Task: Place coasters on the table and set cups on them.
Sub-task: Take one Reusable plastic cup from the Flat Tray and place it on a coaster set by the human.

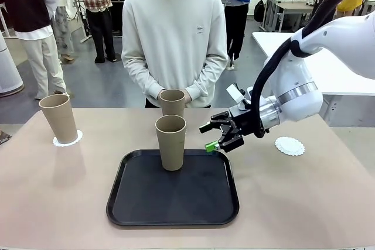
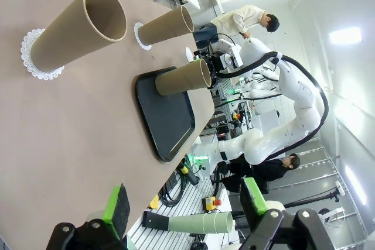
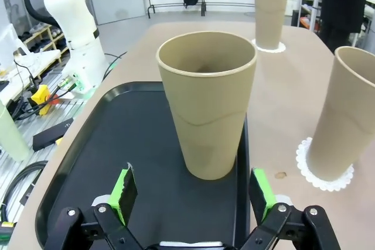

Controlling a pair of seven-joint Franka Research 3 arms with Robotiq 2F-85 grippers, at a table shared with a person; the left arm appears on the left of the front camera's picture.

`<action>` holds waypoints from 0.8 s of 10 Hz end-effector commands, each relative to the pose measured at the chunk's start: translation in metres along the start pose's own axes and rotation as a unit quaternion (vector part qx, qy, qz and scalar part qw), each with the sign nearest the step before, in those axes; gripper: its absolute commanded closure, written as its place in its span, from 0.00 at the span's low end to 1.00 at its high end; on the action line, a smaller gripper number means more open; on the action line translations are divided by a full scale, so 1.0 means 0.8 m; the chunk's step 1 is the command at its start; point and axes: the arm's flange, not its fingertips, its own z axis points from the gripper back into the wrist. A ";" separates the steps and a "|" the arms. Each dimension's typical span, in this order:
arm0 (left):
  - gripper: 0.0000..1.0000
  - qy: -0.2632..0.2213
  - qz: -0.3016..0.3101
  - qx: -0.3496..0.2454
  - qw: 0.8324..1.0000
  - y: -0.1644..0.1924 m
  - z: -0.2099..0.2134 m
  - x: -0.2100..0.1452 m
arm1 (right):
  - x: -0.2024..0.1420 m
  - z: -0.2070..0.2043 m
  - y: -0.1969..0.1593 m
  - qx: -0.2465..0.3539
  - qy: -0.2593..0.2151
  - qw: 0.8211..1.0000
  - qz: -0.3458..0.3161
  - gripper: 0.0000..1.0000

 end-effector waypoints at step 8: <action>0.00 -0.003 0.000 -0.001 1.000 -0.001 0.002 0.000 | -0.008 -0.043 -0.027 0.013 -0.025 1.000 -0.010 0.00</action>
